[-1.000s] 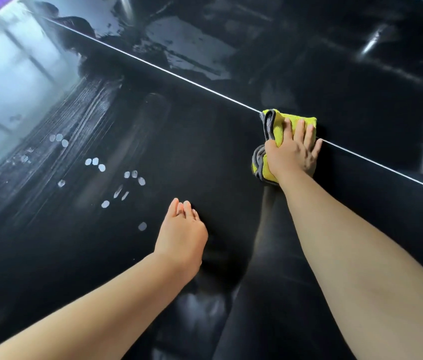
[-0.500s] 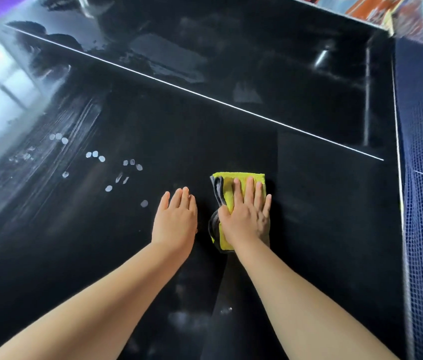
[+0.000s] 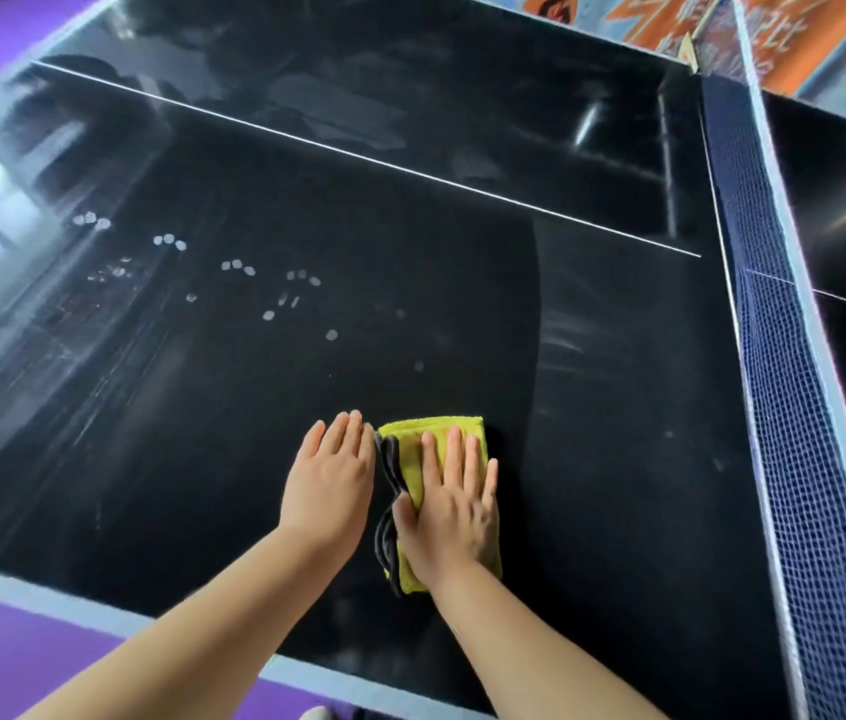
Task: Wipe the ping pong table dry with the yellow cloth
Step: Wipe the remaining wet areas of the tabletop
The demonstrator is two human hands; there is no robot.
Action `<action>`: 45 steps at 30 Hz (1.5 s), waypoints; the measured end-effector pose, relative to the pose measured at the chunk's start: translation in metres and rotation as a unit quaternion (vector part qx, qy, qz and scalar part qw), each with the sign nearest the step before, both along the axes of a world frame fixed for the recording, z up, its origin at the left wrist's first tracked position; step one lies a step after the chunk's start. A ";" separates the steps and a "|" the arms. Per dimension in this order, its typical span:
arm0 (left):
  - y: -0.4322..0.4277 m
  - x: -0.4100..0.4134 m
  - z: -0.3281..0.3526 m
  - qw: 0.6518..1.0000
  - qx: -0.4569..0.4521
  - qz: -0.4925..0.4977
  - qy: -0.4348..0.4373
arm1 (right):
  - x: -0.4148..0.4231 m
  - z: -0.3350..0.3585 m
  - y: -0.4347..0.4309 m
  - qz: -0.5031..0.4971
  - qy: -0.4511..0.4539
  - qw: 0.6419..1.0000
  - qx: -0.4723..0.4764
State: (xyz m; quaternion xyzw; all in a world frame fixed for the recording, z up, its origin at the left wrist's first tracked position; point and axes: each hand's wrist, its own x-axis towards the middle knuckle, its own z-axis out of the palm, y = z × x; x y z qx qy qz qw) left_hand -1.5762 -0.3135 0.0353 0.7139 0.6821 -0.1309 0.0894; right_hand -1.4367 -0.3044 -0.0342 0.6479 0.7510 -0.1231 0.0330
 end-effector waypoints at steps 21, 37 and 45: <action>-0.080 0.020 0.004 0.999 -0.024 -0.039 -0.014 | 0.042 0.004 -0.105 -0.070 -0.009 0.997 0.017; 0.099 0.109 -0.017 0.999 -0.034 -0.001 -0.025 | 0.101 0.003 0.148 -0.054 -0.013 0.998 -0.011; 0.200 0.137 -0.022 0.997 -0.063 0.029 -0.027 | 0.105 -0.005 0.289 -0.057 -0.002 0.998 0.016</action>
